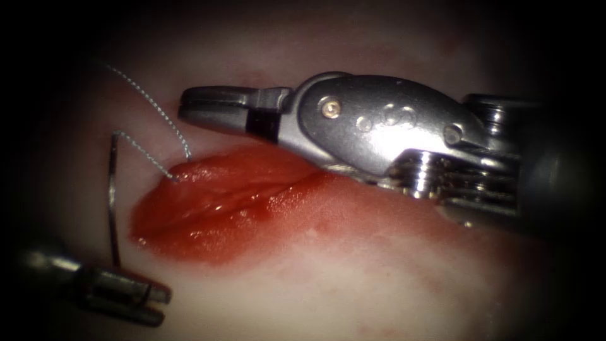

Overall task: Wound Closure
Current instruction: Mistakenly pull the suture through with the right tool.

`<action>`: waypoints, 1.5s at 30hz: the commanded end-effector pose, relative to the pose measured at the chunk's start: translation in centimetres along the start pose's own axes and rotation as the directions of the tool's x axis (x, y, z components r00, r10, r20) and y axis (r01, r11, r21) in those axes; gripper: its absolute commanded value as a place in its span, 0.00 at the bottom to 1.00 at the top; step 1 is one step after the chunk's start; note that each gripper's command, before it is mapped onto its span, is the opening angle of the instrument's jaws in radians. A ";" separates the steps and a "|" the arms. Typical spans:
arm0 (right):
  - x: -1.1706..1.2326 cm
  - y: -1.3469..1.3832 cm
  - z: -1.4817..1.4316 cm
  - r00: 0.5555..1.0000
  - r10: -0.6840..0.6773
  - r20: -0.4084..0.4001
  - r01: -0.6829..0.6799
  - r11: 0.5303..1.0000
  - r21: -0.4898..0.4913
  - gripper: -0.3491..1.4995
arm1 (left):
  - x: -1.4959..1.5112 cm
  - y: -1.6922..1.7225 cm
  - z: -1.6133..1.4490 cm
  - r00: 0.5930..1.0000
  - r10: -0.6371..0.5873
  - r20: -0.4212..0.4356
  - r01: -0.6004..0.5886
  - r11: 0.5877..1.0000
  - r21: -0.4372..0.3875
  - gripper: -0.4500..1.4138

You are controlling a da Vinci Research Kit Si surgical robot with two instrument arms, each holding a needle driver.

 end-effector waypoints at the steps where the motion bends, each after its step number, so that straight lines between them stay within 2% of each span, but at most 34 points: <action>1: 0.09 0.05 0.11 1.000 -0.004 -0.007 0.004 1.000 -0.001 0.13 | 0.00 -0.10 0.00 0.998 0.048 0.030 -0.048 0.999 0.009 0.00; 3: 0.09 0.06 0.12 1.000 -0.004 -0.006 0.004 1.000 -0.003 0.07 | -0.01 -0.10 0.01 0.983 0.165 0.085 -0.165 0.986 -0.005 0.00; 4: 0.09 0.07 0.12 1.000 -0.004 -0.006 0.004 1.000 -0.004 0.05 | -0.02 -0.09 0.00 0.957 0.270 0.109 -0.269 0.963 -0.027 0.00; 6: 0.09 0.08 0.12 1.000 -0.004 -0.006 0.004 1.000 -0.004 0.02 | -0.04 -0.08 -0.03 0.911 0.390 0.135 -0.384 0.921 -0.065 0.00; 8: 0.08 0.09 0.11 1.000 -0.005 -0.006 0.005 1.000 -0.004 0.00 | -0.06 -0.03 -0.07 0.831 0.537 0.148 -0.525 0.844 -0.115 0.00; 10: 0.08 0.10 0.11 1.000 -0.005 -0.006 0.005 1.000 -0.004 0.00 | -0.09 0.01 -0.09 0.760 0.633 0.147 -0.610 0.773 -0.176 0.00; 11: 0.08 0.10 0.11 1.000 -0.005 -0.006 0.005 1.000 -0.004 0.00 | -0.10 0.03 -0.09 0.720 0.686 0.109 -0.656 0.723 -0.217 0.00; 13: 0.08 0.11 0.11 1.000 -0.004 -0.006 0.004 1.000 -0.005 0.00 | -0.09 0.06 -0.08 0.668 0.744 0.012 -0.713 0.645 -0.277 0.00; 14: 0.09 0.13 0.11 1.000 -0.003 -0.006 0.003 1.000 -0.006 0.00 | -0.08 0.08 -0.07 0.664 0.747 -0.033 -0.720 0.626 -0.301 0.00; 16: 0.11 0.16 0.11 1.000 -0.001 -0.005 0.001 1.000 -0.006 0.00 | -0.04 0.13 -0.08 0.653 0.756 -0.054 -0.725 0.602 -0.335 0.00; 20: 0.10 0.18 0.13 1.000 -0.003 0.021 0.003 1.000 -0.004 0.00 | 0.04 0.19 -0.09 0.649 0.760 -0.049 -0.705 0.575 -0.416 0.00; 22: 0.10 0.20 0.16 0.999 -0.004 0.053 0.001 0.999 0.045 0.00 | 0.06 0.19 -0.09 0.645 0.764 -0.038 -0.695 0.565 -0.446 0.00; 24: 0.08 0.21 0.20 0.984 0.118 0.130 -0.137 0.980 0.144 0.00 | 0.06 0.19 -0.10 0.638 0.770 -0.022 -0.685 0.554 -0.473 0.00; 25: 0.07 0.20 0.24 0.979 0.097 0.177 -0.130 0.973 0.190 0.00 | 0.05 0.19 -0.12 0.634 0.773 -0.018 -0.681 0.548 -0.485 0.00; 26: 0.07 0.20 0.25 0.980 0.050 0.194 -0.091 0.973 0.210 0.00 | 0.05 0.20 -0.13 0.632 0.774 -0.017 -0.679 0.544 -0.493 0.00; 27: 0.07 0.20 0.29 0.975 -0.056 0.217 -0.002 0.966 0.260 0.00 | 0.04 0.20 -0.14 0.631 0.776 -0.017 -0.678 0.541 -0.498 0.00; 30: 0.10 0.19 0.37 0.942 -0.209 0.264 0.104 0.926 0.364 0.00 | 0.02 0.23 -0.19 0.625 0.780 -0.010 -0.668 0.529 -0.524 0.00; 33: 0.10 0.16 0.42 0.932 -0.263 0.251 0.136 0.892 0.431 0.00 | 0.01 0.26 -0.19 0.623 0.782 -0.027 -0.664 0.509 -0.548 0.00; 45: 0.01 0.04 0.56 0.925 -0.332 0.184 0.184 0.816 0.548 0.00 | 0.04 0.29 -0.06 0.591 0.802 -0.084 -0.688 0.448 -0.571 0.00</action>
